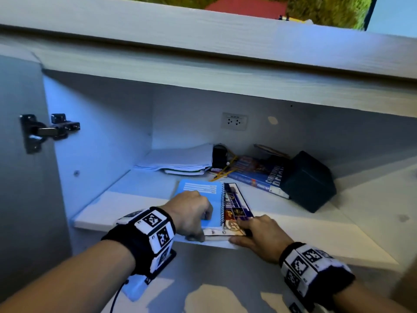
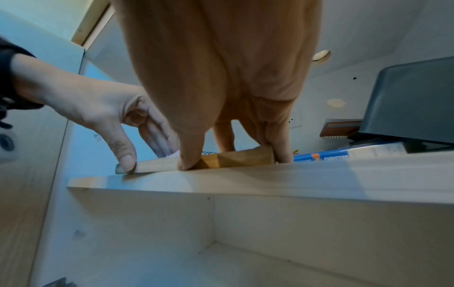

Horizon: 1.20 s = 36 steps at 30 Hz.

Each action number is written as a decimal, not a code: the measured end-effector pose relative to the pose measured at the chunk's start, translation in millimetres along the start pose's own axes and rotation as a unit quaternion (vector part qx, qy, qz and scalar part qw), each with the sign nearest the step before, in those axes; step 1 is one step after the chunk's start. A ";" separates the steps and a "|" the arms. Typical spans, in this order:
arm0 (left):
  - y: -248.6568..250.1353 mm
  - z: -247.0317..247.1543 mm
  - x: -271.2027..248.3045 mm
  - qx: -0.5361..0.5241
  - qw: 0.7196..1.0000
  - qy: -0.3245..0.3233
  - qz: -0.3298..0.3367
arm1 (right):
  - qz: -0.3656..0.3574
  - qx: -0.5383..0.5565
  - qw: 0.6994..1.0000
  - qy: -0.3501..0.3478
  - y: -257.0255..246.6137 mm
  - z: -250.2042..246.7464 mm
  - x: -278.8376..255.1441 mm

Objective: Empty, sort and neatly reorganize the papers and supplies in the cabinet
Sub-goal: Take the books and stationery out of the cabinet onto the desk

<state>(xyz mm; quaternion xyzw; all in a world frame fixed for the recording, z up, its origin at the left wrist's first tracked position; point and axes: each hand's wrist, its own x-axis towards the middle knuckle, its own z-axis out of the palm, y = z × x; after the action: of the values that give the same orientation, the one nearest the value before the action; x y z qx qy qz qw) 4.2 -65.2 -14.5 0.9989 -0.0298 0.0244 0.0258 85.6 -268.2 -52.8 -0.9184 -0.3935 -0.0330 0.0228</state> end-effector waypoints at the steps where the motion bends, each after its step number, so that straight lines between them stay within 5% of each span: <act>1: -9.9 2.2 -3.6 0.002 1.000 -0.010 -0.017 | -0.012 0.009 1.000 -0.001 -7.7 0.3 5.7; 6: -46.0 17.9 -16.8 0.001 0.991 -0.108 -0.073 | -0.057 0.065 0.995 -0.040 -37.2 6.1 38.3; 10: -56.9 13.7 -14.1 0.014 0.989 -0.133 -0.063 | -0.003 0.160 0.985 -0.066 -11.0 -17.6 65.7; 19: -47.3 15.0 22.4 -0.082 0.985 -0.151 -0.028 | 0.167 -0.141 0.973 -0.078 95.9 -16.0 125.1; 25: -44.5 12.4 43.6 -0.059 0.984 -0.167 -0.031 | 0.184 -0.377 0.905 -0.068 124.2 -6.2 147.3; 29: -45.0 11.5 48.8 -0.057 0.984 -0.168 -0.032 | 0.213 -0.435 0.868 -0.109 139.1 -9.5 160.0; 36: -45.0 14.5 51.3 -0.057 0.986 -0.151 -0.030 | 0.178 -0.441 0.872 -0.118 146.3 -4.8 166.0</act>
<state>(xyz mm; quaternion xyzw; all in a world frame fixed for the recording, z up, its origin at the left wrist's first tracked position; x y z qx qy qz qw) 58.8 -24.1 -28.7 0.9885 -0.0044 -0.1291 0.0789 305.5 -249.6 -37.3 -0.8846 -0.1673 -0.0902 -0.4258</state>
